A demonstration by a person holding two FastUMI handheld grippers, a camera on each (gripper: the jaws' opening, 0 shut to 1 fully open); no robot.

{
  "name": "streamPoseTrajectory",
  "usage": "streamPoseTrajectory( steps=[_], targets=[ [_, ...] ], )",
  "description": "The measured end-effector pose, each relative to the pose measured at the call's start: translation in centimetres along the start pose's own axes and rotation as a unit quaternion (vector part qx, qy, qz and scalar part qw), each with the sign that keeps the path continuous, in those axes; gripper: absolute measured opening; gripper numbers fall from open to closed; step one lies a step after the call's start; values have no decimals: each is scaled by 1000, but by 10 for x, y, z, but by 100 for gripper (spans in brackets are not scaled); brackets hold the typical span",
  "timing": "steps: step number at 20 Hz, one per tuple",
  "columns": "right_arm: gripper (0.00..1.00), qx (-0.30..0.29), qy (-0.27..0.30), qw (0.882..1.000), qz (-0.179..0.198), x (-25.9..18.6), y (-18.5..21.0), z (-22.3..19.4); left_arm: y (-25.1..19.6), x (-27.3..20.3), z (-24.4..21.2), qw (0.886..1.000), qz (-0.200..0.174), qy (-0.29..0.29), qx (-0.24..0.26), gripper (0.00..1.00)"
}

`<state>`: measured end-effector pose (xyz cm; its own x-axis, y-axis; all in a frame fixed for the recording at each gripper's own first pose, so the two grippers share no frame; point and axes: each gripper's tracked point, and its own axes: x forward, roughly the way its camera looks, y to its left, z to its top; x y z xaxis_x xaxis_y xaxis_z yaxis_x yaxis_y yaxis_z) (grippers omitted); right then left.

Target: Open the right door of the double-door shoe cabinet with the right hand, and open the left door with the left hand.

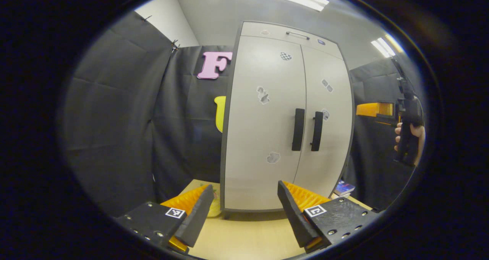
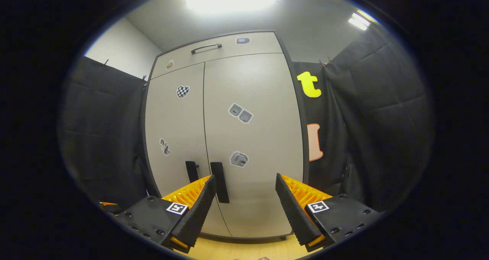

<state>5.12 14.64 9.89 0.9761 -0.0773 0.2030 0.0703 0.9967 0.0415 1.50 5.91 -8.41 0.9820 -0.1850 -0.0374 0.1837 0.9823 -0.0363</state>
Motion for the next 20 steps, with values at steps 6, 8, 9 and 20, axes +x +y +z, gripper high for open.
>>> streamPoseTrajectory(
  steps=[6, 8, 9, 20],
  targets=[
    [98, -17, -8, 1000, 17, 40, 36, 5, 21, -7, -13, 1000, 12, 9, -20, 97],
    [98, -15, -1, 1000, 20, 53, 46, -1, 33, -12, -20, 999, 21, 15, -24, 97],
    [98, -12, 2, 1000, 21, 60, 51, -5, 41, -15, -26, 999, 26, 20, -25, 97],
    [98, -23, 48, 998, -24, 127, 56, -60, 87, -19, -54, 996, 70, 50, -39, 97]
  ],
)
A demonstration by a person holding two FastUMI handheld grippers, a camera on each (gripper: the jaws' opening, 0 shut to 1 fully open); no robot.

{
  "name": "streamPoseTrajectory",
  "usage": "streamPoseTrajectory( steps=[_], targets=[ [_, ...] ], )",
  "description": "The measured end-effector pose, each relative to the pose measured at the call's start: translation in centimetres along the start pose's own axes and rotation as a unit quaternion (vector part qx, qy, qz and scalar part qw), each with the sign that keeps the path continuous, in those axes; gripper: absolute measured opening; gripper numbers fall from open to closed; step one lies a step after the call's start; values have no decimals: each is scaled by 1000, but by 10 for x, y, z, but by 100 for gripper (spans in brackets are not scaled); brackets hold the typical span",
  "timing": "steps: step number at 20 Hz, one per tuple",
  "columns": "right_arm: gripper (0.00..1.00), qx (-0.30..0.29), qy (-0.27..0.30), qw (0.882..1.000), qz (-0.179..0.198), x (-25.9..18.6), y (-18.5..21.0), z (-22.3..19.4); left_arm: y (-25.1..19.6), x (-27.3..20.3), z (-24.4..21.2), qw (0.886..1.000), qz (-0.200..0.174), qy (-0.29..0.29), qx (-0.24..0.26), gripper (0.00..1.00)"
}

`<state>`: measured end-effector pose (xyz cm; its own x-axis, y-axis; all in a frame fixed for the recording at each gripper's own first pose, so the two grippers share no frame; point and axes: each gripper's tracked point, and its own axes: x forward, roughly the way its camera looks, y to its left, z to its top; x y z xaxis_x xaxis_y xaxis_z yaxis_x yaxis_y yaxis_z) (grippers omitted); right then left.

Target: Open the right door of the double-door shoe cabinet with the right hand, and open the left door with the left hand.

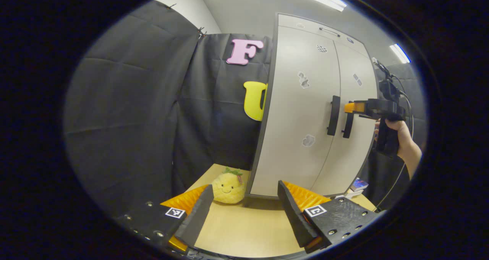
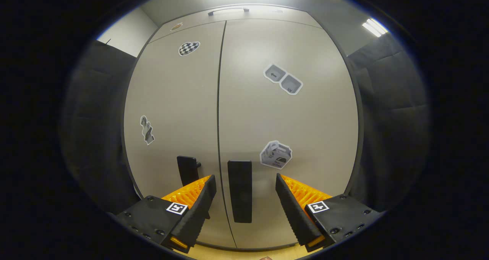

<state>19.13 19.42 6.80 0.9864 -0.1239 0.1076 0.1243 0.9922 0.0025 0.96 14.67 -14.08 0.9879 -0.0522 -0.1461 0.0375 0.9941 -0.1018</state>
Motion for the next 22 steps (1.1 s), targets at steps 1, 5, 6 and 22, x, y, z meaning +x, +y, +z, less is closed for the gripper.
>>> streamPoseTrajectory(
  steps=[1, 5, 6, 22],
  targets=[
    [98, 3, 7, 1000, 0, 4, 1, -3, 1, 1, -2, 1000, -1, 2, -1, 97],
    [93, 2, 28, 1000, -1, 19, 3, -13, 2, -3, -9, 1000, -2, 8, 2, 98],
    [84, -2, 34, 999, -7, 20, 1, -15, 3, -3, -11, 1000, -1, 10, 5, 98],
    [7, 19, 51, 998, 30, 19, 4, -19, -6, -28, -12, 1000, -3, 6, 18, 98]
  ],
)
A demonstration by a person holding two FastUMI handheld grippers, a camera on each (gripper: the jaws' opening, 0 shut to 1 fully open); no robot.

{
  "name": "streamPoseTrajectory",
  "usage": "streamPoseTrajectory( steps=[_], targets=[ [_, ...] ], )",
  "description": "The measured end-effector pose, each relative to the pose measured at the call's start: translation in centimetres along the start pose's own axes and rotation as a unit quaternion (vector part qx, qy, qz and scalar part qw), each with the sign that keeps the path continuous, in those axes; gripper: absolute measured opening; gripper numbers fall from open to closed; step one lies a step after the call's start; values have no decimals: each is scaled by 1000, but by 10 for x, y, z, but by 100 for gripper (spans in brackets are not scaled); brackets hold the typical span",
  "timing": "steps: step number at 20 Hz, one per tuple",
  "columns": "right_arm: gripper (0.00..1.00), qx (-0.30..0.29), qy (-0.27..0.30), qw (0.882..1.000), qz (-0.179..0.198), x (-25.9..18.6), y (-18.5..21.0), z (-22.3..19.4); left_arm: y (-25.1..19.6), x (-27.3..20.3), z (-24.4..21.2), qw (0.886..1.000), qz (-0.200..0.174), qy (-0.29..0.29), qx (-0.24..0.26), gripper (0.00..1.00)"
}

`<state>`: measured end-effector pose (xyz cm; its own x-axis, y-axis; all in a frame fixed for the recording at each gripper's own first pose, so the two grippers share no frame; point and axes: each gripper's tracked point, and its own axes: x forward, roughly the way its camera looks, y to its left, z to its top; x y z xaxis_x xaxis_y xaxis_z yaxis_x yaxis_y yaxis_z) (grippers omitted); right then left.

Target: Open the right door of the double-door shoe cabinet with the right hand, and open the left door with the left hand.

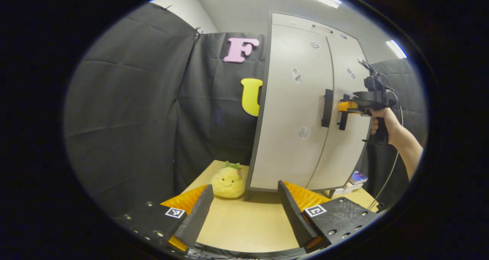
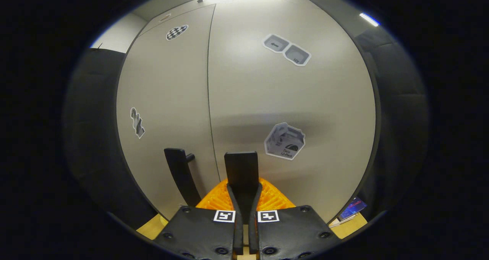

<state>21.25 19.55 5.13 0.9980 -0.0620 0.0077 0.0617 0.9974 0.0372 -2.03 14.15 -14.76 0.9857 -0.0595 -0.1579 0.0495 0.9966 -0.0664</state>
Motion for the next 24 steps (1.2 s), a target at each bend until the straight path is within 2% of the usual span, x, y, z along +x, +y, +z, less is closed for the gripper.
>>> streamPoseTrajectory(
  steps=[17, 24],
  targets=[
    [7, 3, -1, 999, 53, -81, -18, -9, -40, 2, 3, 999, -37, 5, 24, 97],
    [7, 3, 0, 998, 55, -109, -34, -12, -52, 8, -1, 998, -50, 13, 24, 98]
  ],
)
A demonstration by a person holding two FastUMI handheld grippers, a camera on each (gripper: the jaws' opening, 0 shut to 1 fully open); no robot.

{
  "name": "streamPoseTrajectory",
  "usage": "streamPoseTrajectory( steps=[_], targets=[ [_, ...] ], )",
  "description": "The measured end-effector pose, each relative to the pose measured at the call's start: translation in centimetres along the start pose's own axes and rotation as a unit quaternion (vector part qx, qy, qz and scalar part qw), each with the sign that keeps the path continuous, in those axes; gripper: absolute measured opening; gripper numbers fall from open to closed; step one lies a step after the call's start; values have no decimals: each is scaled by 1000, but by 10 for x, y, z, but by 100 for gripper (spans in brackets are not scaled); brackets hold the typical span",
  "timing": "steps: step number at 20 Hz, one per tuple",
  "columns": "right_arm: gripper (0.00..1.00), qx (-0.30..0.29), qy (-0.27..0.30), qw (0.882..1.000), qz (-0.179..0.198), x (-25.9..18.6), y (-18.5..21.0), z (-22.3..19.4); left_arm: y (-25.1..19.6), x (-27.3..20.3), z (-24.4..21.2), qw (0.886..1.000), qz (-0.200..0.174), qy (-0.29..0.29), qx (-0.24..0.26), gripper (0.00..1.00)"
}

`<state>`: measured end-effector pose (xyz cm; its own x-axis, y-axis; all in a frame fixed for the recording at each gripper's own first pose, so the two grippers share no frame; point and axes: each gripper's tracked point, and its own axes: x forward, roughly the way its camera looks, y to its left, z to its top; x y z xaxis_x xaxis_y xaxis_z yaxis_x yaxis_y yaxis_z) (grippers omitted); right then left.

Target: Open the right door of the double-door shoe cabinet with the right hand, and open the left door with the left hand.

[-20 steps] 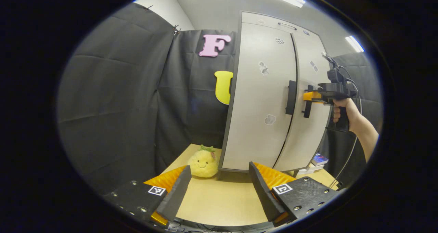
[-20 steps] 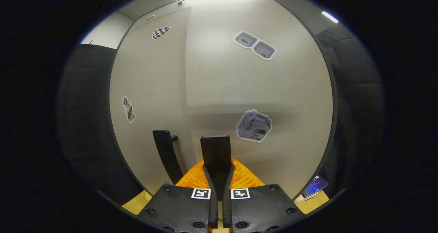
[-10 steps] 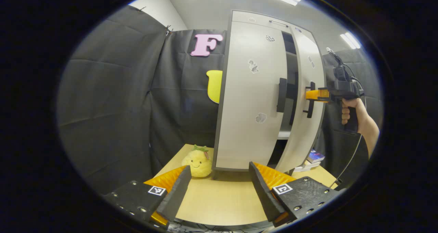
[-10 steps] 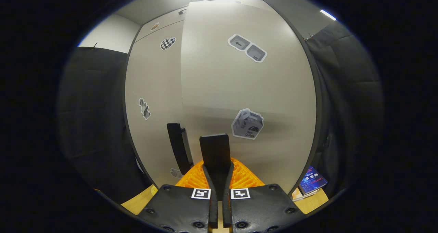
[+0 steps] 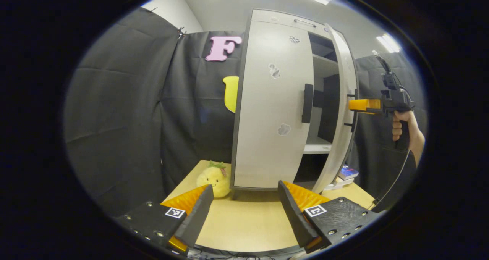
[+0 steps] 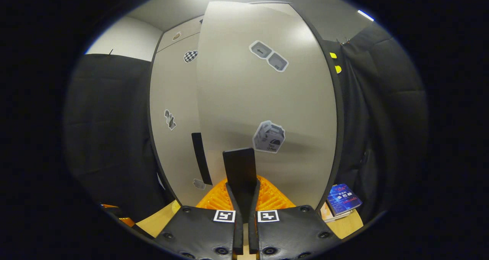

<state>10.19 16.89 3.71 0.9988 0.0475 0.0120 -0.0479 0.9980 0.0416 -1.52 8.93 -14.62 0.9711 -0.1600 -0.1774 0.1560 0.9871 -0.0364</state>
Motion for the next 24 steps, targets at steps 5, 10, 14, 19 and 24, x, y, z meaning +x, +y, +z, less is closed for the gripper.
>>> streamPoseTrajectory(
  steps=[5, 10, 14, 19, 24],
  targets=[
    [7, 4, 6, 1000, -11, -19, -11, -2, -13, 10, 1, 1000, -16, -2, 1, 98],
    [7, 12, 6, 1000, -20, -36, -23, -2, -28, 16, 2, 999, -38, -3, 10, 98],
    [7, 23, 7, 999, -31, -50, -35, -3, -35, 21, 3, 999, -45, -3, 4, 98],
    [7, 40, 5, 998, -47, -72, -55, -3, -49, 28, -3, 998, -59, 0, 12, 97],
    [2, 21, 3, 998, -67, -82, -69, -2, -64, 29, -11, 997, -71, 13, 3, 96]
  ],
)
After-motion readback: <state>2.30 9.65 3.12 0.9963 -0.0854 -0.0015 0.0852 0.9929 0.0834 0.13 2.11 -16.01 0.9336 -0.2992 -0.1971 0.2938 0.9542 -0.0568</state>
